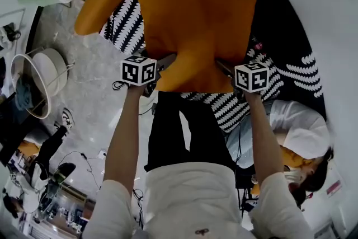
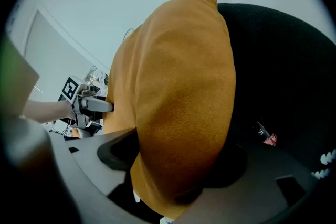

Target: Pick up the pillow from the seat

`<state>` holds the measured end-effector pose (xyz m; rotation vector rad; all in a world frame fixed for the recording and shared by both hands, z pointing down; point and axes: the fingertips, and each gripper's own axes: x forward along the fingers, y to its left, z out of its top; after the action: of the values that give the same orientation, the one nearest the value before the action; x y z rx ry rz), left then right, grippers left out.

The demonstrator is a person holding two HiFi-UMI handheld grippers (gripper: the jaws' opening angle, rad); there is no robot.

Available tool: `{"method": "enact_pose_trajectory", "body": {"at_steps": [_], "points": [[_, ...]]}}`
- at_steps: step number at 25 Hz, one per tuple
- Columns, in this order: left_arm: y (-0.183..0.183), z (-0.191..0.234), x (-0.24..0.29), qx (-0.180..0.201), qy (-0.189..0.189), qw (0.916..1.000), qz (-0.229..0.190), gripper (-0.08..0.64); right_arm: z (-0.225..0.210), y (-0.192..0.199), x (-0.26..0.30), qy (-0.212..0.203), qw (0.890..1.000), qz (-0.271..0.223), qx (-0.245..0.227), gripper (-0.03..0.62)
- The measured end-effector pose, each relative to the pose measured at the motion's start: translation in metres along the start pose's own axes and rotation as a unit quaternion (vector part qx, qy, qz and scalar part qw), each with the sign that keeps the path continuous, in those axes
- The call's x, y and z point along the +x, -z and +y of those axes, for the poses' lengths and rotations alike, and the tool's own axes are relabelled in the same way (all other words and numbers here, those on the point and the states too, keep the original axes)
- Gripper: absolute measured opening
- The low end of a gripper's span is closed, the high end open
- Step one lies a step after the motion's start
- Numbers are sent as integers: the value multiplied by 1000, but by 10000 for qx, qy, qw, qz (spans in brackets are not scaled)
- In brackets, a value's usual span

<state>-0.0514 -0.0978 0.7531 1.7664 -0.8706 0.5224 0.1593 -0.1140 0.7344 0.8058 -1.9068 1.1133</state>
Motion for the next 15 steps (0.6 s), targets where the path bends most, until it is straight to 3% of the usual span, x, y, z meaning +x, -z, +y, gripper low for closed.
{"method": "enact_pose_trajectory", "body": {"at_steps": [15], "points": [[-7,-92,-113,769,-260,9945,-661,364,76,9,-117,73,9958,-886,-198,360]]}}
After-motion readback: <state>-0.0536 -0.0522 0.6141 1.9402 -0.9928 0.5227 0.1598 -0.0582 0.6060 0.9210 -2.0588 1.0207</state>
